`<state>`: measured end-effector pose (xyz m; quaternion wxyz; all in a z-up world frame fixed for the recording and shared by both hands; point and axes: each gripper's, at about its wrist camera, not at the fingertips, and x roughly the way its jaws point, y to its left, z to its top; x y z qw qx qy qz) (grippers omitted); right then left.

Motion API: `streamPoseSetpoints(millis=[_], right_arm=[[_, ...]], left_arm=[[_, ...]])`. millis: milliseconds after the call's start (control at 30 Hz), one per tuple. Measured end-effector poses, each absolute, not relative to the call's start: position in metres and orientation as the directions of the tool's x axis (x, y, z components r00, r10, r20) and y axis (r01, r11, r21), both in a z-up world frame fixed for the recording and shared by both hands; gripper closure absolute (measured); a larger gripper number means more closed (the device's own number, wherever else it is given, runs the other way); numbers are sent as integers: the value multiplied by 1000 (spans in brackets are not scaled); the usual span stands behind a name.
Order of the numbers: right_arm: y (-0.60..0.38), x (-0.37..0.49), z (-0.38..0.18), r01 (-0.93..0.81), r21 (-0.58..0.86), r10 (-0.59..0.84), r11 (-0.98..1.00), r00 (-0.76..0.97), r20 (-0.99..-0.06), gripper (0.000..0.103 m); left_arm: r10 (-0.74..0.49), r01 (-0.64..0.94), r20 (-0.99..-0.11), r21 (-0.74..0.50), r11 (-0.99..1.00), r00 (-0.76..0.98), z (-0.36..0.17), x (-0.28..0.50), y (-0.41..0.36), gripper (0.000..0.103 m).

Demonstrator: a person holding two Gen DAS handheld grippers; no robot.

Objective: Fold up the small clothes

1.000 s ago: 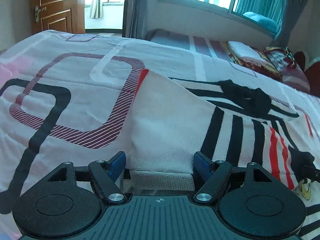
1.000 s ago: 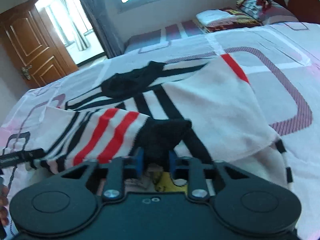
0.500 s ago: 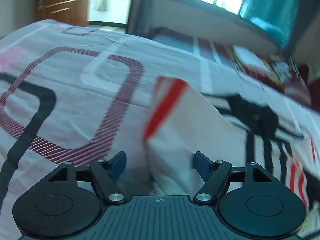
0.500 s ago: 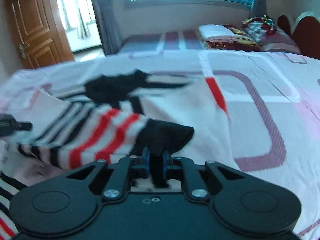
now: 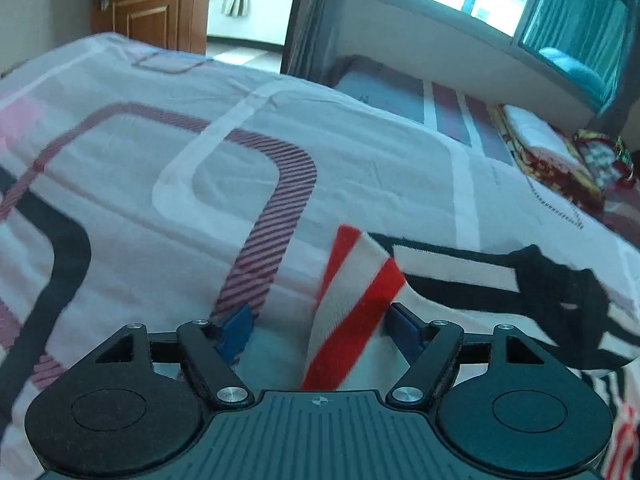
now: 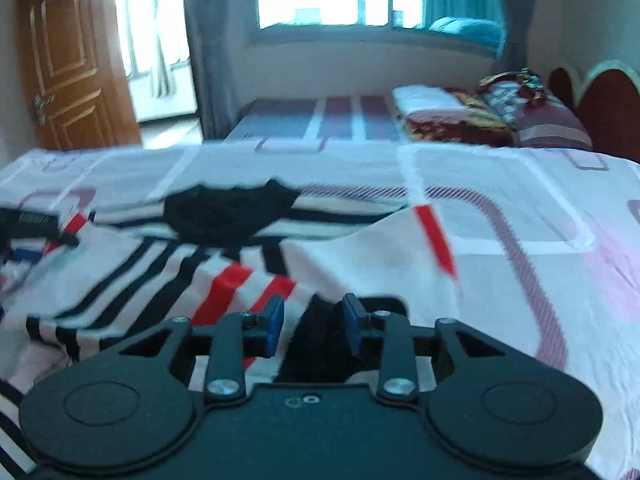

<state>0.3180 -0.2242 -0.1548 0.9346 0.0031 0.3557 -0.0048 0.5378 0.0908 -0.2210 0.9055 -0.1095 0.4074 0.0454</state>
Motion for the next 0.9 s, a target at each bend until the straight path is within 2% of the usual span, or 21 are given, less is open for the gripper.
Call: streamPoseSetpoints(millis=[100,233,367,467,600,767,900], right_arm=[[-228,327,-175,29,-91,-85,995,698,-711,74],[-241,326,-171,65,-58,-87,996,699,-710,74],[-243,306,-146,105,-39,-106,994,771,-628,69],[-242,293,-130,107,-18,-98,994,814,-572,64],[-229,294,-140,15,53,22,998,777,-629,67],[-226,299,-176,-2,6,5,1000,698,-716,69],[-229,300,-181,-20,-17,2,1000,707,-707,69]], left_arm=[[-7,-191,-752,-177,966,659,-219,537,95,29],[-12,-138,-700,-158,978,714,-198,500,95,29],[-78,-53,-665,-174,983,742,-179,449,88,29],[-117,4,-674,-167,986,730,-179,417,73,29],[-77,15,-702,-95,995,708,-199,397,59,29],[-47,-98,-735,-153,983,677,-221,400,85,29],[-17,-96,-735,-112,989,678,-214,397,78,29]])
